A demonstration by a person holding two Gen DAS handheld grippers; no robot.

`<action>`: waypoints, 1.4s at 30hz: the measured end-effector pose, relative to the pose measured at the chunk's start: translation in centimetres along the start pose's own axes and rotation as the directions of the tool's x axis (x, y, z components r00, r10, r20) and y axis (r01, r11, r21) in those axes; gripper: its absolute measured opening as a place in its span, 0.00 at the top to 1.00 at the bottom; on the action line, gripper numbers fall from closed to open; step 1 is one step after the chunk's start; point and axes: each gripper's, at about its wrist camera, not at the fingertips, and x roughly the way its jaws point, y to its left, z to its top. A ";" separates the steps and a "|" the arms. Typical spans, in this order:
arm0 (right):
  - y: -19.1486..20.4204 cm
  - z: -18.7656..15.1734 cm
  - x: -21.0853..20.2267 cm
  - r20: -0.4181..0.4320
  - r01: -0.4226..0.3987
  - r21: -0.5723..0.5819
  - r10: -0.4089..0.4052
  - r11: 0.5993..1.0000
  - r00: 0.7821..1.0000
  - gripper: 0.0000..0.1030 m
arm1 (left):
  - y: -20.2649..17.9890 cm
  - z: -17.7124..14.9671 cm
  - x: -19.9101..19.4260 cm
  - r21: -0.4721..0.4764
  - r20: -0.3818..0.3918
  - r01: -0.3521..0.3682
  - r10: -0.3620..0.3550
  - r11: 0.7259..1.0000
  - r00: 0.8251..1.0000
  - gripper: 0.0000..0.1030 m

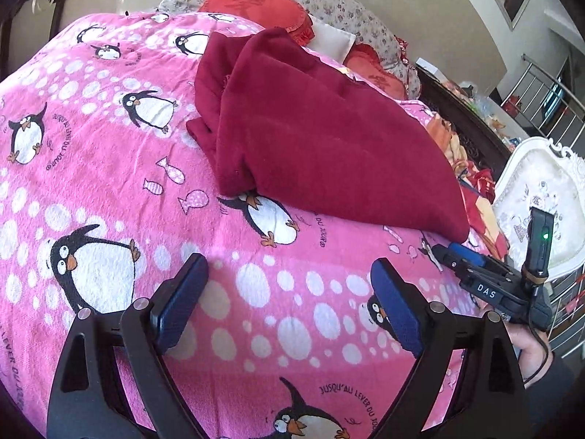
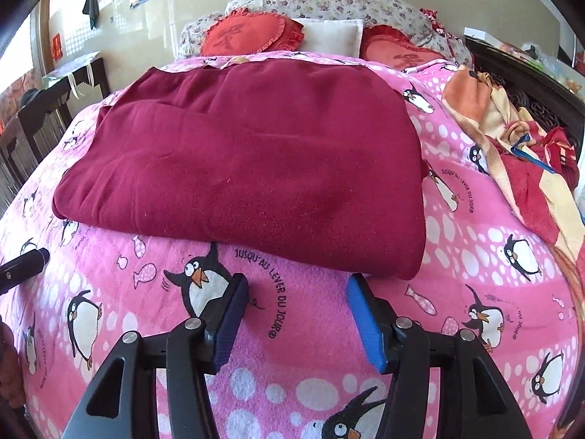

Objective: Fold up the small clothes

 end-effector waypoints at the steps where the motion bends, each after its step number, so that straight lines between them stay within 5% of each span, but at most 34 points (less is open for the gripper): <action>1: 0.0 0.0 0.0 0.000 0.003 -0.002 -0.003 1.000 1.000 0.47 | 0.0 0.0 0.0 0.003 -0.001 -0.004 0.004 1.000 1.000 0.12; 14: -0.1 -0.1 -0.1 0.003 -0.008 0.007 0.008 1.000 1.000 0.45 | -0.9 -0.2 0.4 0.040 -0.013 -0.060 0.061 0.997 0.998 0.11; 21: -0.2 -0.1 -0.1 0.004 -0.018 0.014 0.018 1.000 1.000 0.45 | -0.5 0.2 0.5 0.021 -0.025 0.004 -0.003 1.000 1.000 0.03; 27: -0.3 0.1 0.2 -0.017 -0.059 0.007 0.059 0.998 0.998 0.34 | 0.9 1.7 -0.2 -0.098 -0.050 0.066 -0.071 0.993 0.996 0.03; 31: 0.8 0.0 0.3 -0.014 -0.002 -0.035 0.002 0.999 1.000 0.30 | 2.1 2.7 0.4 -0.213 -0.052 0.122 -0.136 0.969 0.989 0.03; 37: -0.2 -0.2 0.1 0.000 -0.050 0.005 0.050 0.999 0.999 0.28 | 1.2 5.0 3.3 -0.187 -0.028 0.127 -0.134 0.974 0.991 0.03; 42: 0.2 -0.2 0.1 0.000 -0.040 -0.006 0.040 0.999 0.999 0.28 | 2.7 6.3 4.4 -0.314 0.037 0.195 -0.193 0.929 0.980 0.01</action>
